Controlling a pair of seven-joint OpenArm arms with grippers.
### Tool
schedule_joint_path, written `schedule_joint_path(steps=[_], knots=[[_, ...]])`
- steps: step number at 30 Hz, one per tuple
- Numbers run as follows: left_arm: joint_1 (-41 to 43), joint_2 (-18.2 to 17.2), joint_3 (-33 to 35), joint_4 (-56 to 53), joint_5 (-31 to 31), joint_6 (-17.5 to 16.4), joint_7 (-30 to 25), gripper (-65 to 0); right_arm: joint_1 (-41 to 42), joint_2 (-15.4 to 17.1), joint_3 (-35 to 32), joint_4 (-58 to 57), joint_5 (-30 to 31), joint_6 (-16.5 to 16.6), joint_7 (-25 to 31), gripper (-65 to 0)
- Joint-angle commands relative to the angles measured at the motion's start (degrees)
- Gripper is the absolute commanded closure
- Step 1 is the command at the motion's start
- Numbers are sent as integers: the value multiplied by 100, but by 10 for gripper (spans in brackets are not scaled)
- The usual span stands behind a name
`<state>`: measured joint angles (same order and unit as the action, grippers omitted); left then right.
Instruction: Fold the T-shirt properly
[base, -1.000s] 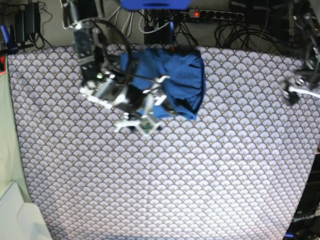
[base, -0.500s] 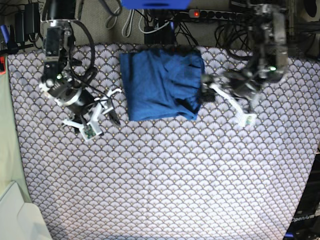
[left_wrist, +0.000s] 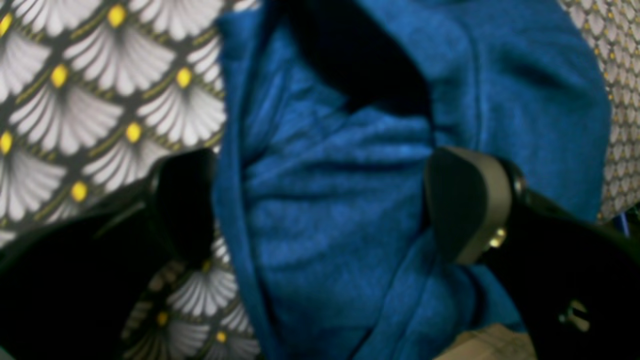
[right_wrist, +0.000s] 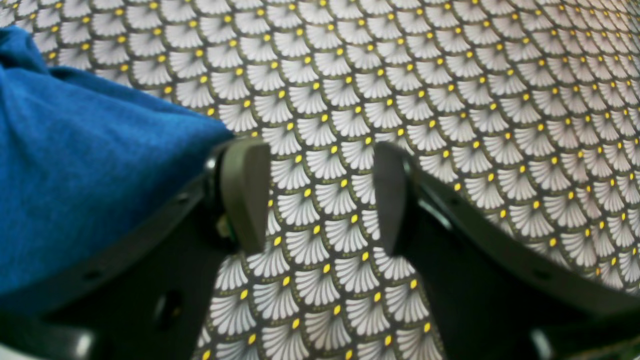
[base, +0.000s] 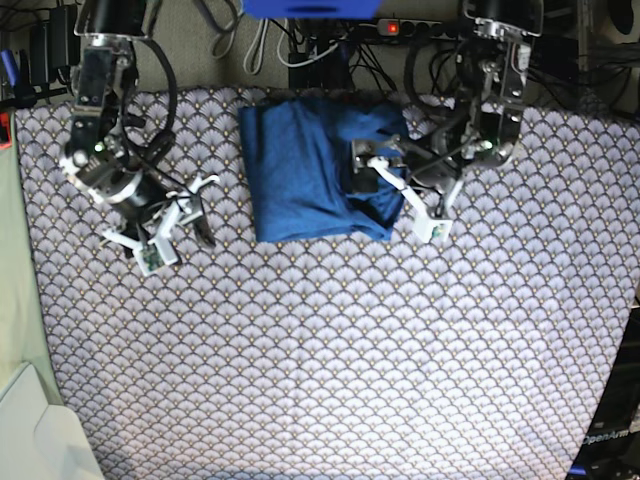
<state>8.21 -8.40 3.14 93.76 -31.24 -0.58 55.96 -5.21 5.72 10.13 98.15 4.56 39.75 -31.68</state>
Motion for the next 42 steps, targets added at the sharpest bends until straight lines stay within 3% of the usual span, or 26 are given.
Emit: schedule_joint_path(steps=[1, 7, 21, 27, 28, 34, 36, 40, 42], knots=[[28, 10, 86, -96, -18, 36, 184, -650, 33, 39, 20, 124, 76, 25, 131, -338], [80, 27, 473, -228, -27, 36, 175, -650, 33, 39, 20, 106, 76, 25, 104, -337], [195, 80, 473, -263, -36, 18, 193, -650, 77, 39, 20, 124, 76, 25, -36, -337], [195, 45, 456, -263, -27, 45, 193, -217, 86, 39, 20, 124, 76, 25, -36, -337], [195, 45, 456, -263, -27, 62, 184, -183, 86, 39, 20, 124, 76, 25, -36, -337], [159, 27, 385, -255, -18, 71, 228, -163, 86, 39, 20, 132, 76, 25, -36, -337], [151, 54, 245, -255, -18, 71, 228, -130, 86, 39, 20, 132, 76, 25, -36, -337], [1, 36, 139, -193, -18, 80, 254, 0, 86, 39, 20, 132, 76, 25, -36, -337], [-139, 27, 139, -202, 34, 80, 474, -10, 86, 39, 81, 132, 76, 25, -36, -337]])
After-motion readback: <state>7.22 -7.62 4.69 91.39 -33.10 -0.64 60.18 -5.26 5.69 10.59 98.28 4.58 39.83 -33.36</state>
